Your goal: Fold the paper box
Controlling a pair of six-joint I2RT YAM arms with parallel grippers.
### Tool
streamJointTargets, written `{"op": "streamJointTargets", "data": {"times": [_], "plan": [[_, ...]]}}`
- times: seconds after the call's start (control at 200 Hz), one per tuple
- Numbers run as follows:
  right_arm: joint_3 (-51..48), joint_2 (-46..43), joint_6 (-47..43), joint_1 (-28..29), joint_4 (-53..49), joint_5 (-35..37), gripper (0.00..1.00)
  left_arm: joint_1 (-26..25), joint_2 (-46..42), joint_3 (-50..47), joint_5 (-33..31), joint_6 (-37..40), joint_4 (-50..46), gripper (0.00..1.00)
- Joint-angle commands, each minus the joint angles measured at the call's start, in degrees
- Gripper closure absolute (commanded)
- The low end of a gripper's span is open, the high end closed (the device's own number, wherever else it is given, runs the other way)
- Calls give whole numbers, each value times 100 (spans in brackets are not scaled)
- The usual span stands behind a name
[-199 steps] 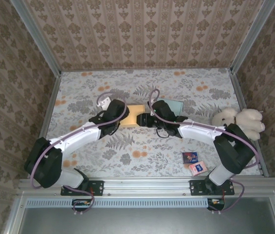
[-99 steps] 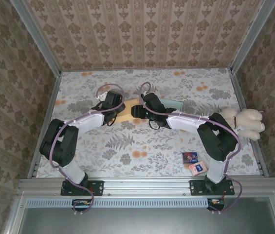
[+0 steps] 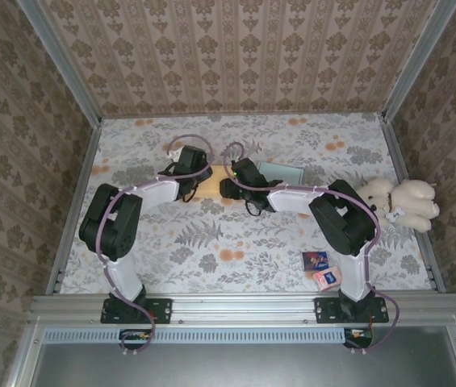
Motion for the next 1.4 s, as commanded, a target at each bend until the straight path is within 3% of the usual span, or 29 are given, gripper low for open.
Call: {"op": "streamJointTargets", "data": {"times": [0.0, 0.19, 0.365, 0.58, 0.805, 1.045, 1.395], "plan": [[69, 70, -135, 144, 610, -122, 47, -25, 180, 232, 278, 196, 452, 35], [-69, 3, -136, 147, 673, -13, 43, 36, 278, 268, 178, 258, 394, 32], [-196, -145, -125, 147, 658, 46, 40, 71, 180, 267, -86, 228, 108, 23], [-443, -392, -80, 143, 625, 175, 32, 107, -229, 220, -462, 341, -214, 17], [-853, -825, -56, 146, 625, 313, 31, 111, -670, 50, -790, 248, -620, 15], [-1403, -1510, 47, 155, 621, 344, 31, 106, -1394, -519, -606, 274, -602, 15], [-2233, -2583, 127, 237, 468, 650, 28, -79, -3324, -2081, -226, 1411, 37, 13]]}}
